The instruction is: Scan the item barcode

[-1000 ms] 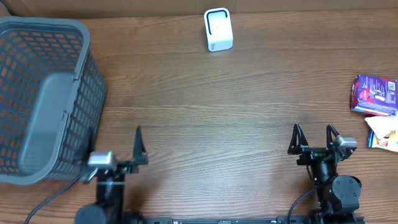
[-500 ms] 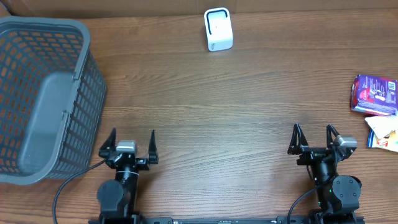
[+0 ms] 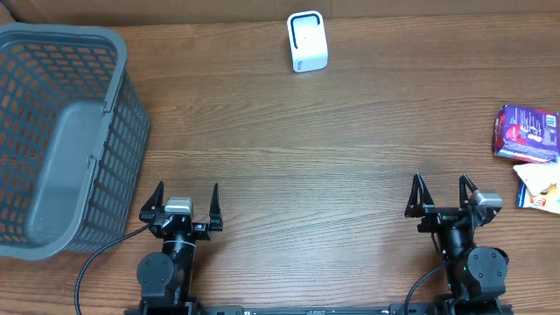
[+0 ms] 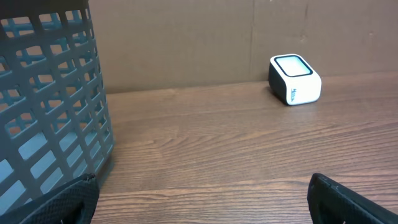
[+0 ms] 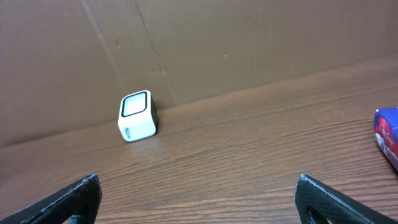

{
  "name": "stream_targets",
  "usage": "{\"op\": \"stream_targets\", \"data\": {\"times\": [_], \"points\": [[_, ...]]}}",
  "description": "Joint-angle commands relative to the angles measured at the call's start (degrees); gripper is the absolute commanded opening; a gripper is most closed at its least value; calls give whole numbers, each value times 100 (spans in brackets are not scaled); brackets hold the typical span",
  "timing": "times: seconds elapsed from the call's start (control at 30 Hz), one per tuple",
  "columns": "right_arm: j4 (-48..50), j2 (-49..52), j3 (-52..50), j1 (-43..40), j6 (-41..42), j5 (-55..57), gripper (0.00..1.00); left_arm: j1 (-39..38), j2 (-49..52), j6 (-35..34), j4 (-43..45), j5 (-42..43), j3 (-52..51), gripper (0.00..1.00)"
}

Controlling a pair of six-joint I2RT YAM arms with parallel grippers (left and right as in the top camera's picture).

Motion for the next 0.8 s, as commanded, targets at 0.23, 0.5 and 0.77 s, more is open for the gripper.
{"op": "stream_targets", "data": {"times": [0.23, 0.5, 0.77], "points": [[15, -28, -61, -11, 44, -7, 100, -35, -55, 72, -11, 44, -17, 100], [17, -210, -59, -101, 44, 0, 100, -35, -55, 72, -11, 44, -17, 100], [15, -210, -59, -109, 46, -7, 100, -35, -55, 72, -11, 44, -17, 100]]}}
